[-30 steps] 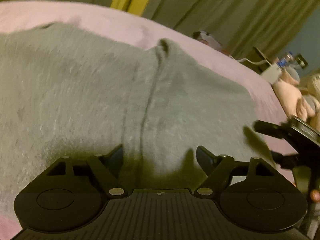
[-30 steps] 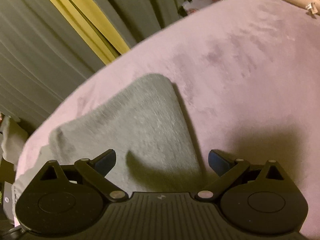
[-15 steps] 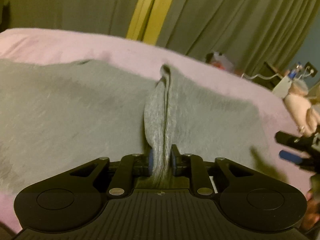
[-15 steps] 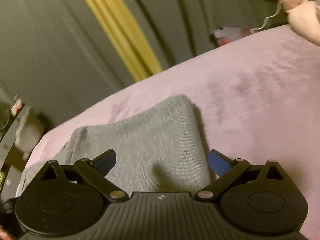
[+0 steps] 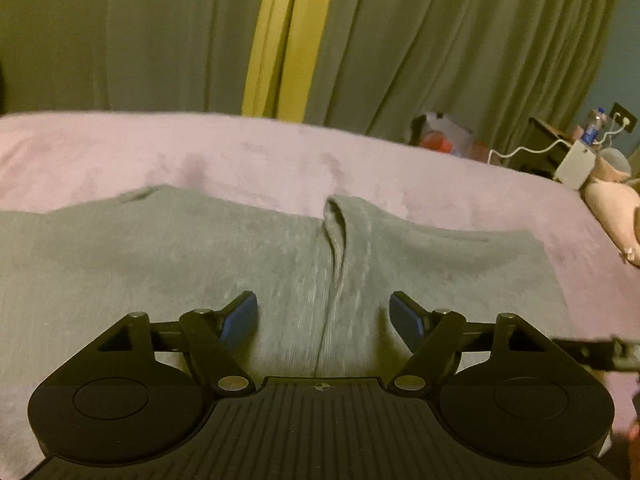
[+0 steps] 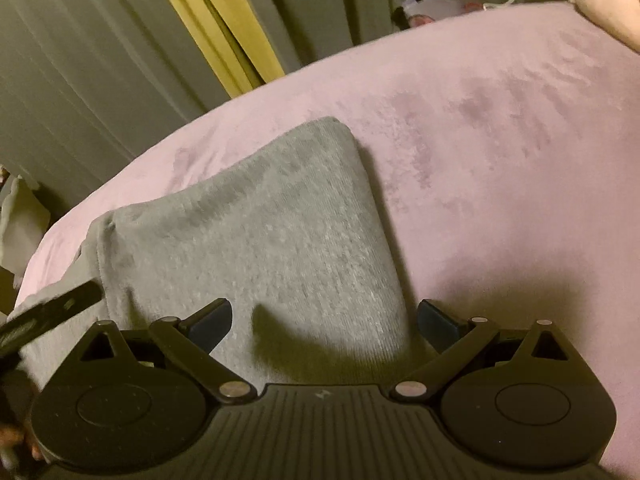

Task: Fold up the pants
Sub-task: 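Pinch the center crease of the sweatpants with the left gripper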

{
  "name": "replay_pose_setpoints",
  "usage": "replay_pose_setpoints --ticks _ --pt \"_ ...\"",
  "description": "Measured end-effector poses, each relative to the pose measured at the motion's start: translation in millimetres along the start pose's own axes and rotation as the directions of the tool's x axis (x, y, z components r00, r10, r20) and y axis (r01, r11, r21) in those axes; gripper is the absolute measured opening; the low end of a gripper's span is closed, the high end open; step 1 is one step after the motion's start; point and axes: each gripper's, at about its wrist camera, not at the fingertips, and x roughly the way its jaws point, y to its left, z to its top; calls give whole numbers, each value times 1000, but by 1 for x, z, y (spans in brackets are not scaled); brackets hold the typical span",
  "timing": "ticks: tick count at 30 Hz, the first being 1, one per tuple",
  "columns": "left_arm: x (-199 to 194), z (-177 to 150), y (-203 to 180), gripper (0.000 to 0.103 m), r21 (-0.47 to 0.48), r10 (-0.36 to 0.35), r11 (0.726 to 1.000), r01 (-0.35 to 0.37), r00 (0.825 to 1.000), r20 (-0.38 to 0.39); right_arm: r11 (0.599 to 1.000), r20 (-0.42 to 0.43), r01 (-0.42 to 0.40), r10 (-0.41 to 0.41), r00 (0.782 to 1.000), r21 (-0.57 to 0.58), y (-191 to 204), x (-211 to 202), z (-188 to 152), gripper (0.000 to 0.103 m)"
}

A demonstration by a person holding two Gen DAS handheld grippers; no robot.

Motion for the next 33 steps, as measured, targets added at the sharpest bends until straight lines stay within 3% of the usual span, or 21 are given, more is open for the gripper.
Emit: replay_pose_setpoints --ticks 1,3,4,6,9,23,29,31,33 --pt "8 3 -1 71 -21 -16 1000 16 1000 -22 1000 7 1 -1 1000 -10 1 -1 0 99" --pt "19 4 4 42 -73 -52 996 47 997 -64 1000 17 15 -14 1000 -25 2 -1 0 99" --pt "24 3 9 42 -112 -61 992 51 995 -81 999 18 25 -24 1000 -27 2 2 1 99" --pt "23 2 12 31 -143 -82 987 72 994 -71 999 15 37 -36 999 -26 2 5 3 99" --pt "15 -2 7 26 -95 -83 992 78 995 -48 999 6 40 -40 999 -17 1 7 4 99" --pt "-19 10 4 23 -5 -59 998 59 998 8 998 44 27 -24 999 -65 7 0 0 99" --pt "-29 13 23 25 23 59 998 -60 998 38 994 44 32 -28 999 -100 9 -1 -1 99" --pt "-26 10 36 37 -16 92 996 -92 996 11 995 37 36 -33 999 -93 9 1 1 99" --pt "-28 6 47 57 -63 128 990 -128 992 -5 995 26 44 -42 999 -84 8 3 2 99"
